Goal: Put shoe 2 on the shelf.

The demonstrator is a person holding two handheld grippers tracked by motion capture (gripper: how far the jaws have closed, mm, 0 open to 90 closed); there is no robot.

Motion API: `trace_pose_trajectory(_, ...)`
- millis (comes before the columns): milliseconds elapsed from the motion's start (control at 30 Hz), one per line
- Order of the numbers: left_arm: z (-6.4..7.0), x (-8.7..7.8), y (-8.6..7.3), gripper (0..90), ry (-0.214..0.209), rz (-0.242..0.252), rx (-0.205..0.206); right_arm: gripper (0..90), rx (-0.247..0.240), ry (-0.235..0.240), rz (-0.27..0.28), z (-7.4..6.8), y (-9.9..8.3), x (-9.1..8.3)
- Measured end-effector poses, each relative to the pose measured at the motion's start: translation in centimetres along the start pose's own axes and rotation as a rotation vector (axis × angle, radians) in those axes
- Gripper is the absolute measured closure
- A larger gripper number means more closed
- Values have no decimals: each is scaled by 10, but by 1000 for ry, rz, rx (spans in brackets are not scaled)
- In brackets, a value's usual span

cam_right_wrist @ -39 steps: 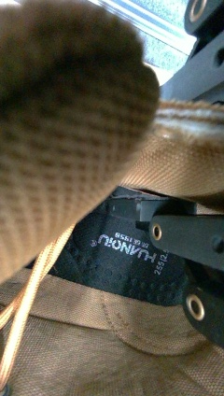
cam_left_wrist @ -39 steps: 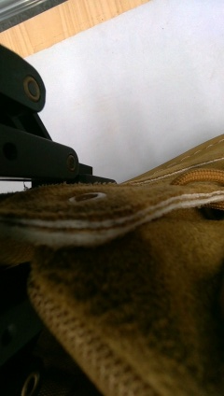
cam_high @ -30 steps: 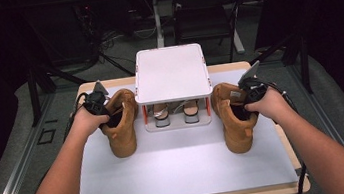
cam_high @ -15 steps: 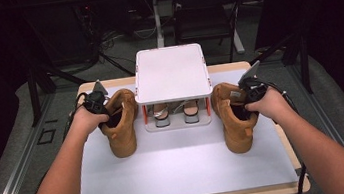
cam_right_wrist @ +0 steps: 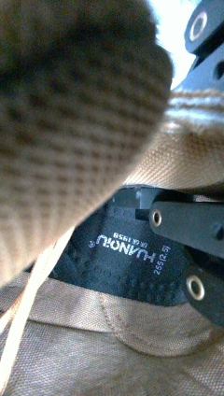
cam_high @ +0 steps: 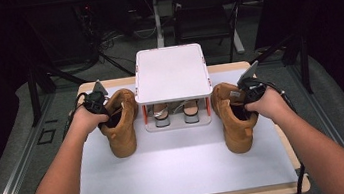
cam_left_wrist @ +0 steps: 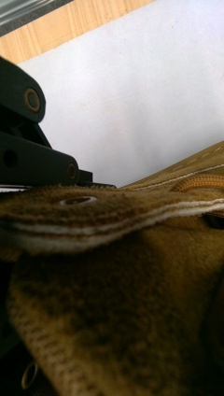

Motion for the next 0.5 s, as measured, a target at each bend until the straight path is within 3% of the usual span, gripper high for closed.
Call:
trace_pose_trajectory(267, -1, 0, 0, 829, 5, -36, -5, 855, -6, 8, -15, 1, 0, 0)
trace_pose_trajectory(500, 2, -1, 2, 846, 42, -57, 33, 861, 4, 13, -5, 1, 1, 0)
Point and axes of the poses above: each handheld gripper's, and its own axes: x roughly forward along the jaws, y roughly out of its top, z roughly to its right, the point moved 9 cm from there along x, roughly forward along the jaws, and after that the axes turned 6 degrees about y, right-handed, at the moved point
